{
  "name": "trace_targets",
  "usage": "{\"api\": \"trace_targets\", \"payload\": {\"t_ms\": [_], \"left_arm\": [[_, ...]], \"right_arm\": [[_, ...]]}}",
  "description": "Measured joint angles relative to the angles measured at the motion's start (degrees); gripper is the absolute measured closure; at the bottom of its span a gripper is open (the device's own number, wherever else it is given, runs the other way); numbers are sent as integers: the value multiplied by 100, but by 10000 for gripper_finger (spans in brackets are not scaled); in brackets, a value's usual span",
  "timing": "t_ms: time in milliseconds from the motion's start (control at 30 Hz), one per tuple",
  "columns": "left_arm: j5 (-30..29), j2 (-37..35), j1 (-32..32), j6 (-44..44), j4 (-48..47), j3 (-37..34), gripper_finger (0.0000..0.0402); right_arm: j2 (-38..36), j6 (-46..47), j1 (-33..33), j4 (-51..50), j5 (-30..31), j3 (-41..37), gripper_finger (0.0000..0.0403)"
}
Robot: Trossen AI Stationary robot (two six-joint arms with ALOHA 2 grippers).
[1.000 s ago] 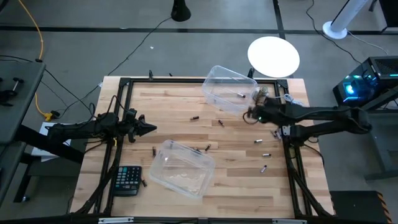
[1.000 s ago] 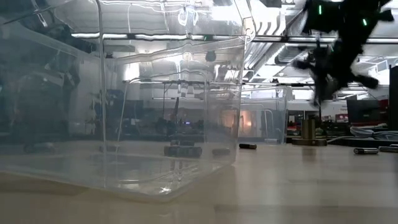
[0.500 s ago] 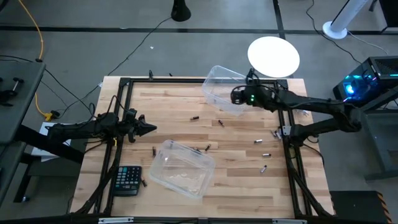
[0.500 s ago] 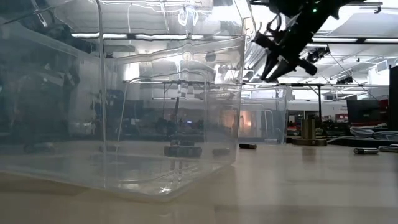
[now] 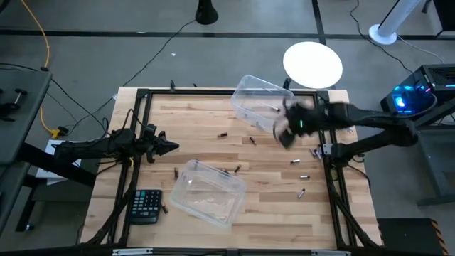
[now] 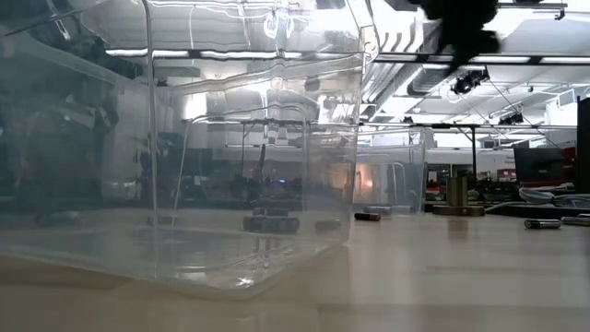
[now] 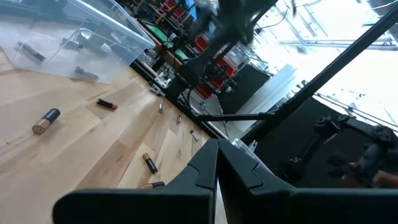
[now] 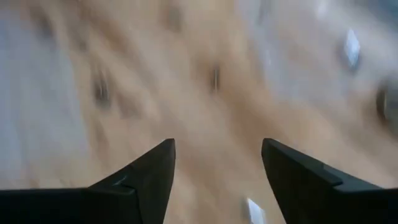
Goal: Sort batteries
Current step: Put the silver battery into the top transparent bin
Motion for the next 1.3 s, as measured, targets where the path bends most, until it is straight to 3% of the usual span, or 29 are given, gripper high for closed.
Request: {"api": "trace_targets", "payload": {"t_ms": [100,233,500,800,1067,1167,1300], "left_arm": [[0,0,0,0,0,0,401],[1,0,0,1,-1,0,401],[4,0,0,1,0,0,401],[4,0,0,0,0,0,401],[4,0,1,0,-2,0,401],[4,0,0,0,0,0,401],[11,0,2,0,0,0,401]], "right_arm": [[-1,602,1001,-967,-53,-414,176],[7,1103,1731,-1013,-193,-1325,178],[321,380,1306,314,-498,-2784,178],[871,-942,889,1073,-290,-3170,178],[1515,-1380,761,1813,-358,-3441,183],[1672,-1359,769,1880,-460,-3490,222],[1611,-1162,820,1884,-594,-3338,358]]}}
